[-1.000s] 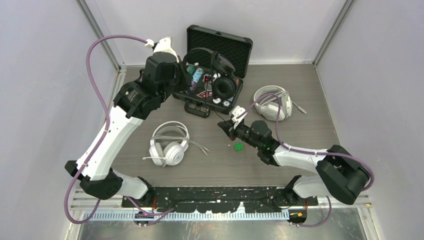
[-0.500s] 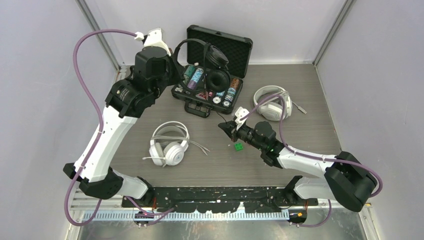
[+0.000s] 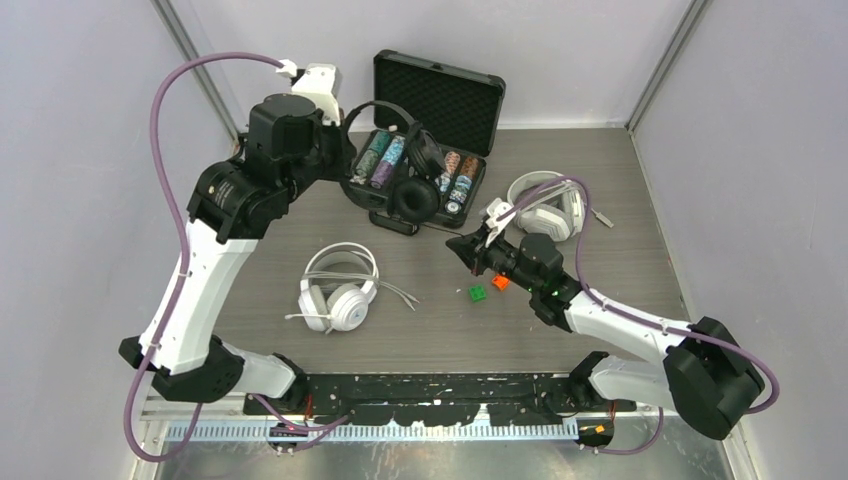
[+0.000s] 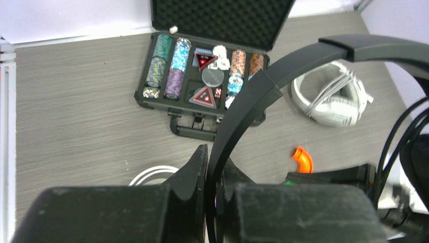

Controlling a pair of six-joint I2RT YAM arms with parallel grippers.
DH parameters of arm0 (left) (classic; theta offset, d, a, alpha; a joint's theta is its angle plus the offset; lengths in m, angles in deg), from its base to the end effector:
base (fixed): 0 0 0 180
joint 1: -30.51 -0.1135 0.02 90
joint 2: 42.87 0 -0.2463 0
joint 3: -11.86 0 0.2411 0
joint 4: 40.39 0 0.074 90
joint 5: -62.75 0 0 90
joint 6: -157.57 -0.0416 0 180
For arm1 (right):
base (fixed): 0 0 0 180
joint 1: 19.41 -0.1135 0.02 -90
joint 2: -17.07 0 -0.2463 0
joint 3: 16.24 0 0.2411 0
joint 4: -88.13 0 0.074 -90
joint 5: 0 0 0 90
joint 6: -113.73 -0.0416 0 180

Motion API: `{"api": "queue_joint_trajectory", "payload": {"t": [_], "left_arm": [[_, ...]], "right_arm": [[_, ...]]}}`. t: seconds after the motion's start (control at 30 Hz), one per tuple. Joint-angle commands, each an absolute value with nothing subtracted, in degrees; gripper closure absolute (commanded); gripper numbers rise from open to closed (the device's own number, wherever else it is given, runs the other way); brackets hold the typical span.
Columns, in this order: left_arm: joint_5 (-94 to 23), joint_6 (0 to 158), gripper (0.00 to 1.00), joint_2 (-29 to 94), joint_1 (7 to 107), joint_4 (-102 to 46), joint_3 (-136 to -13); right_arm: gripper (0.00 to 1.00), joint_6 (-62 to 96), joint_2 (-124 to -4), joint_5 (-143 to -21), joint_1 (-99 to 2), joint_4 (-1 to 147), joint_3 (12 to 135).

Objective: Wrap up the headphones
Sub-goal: Wrap the headphones cable around the headphones.

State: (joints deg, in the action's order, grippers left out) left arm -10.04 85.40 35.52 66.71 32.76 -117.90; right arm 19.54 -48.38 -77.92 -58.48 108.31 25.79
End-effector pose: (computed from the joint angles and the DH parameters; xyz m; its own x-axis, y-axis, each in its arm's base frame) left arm 0.1901 -0.1239 0.5009 -0.3899 -0.0771 -0.9176 0.2343 0.9554 -0.1798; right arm 0.1912 0.1665 0.2352 -0.1006 0.0103 -0.9949 -0.7732 0.6284 0.0847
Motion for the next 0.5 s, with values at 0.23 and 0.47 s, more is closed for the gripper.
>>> {"api": "queue_joint_trajectory", "payload": {"t": [0.23, 0.47], "left_arm": [[-40.1, 61.5, 1.00, 37.1, 66.5, 39.0, -120.6], [-35.0, 50.1, 1.00, 37.0, 66.6, 41.0, -115.0]], "right_arm": [[1.00, 5.3, -43.6, -73.5, -55.7, 87.9, 38.2], [0.99, 4.4, -37.0, -70.2, -55.5, 75.3, 43.6]]}}
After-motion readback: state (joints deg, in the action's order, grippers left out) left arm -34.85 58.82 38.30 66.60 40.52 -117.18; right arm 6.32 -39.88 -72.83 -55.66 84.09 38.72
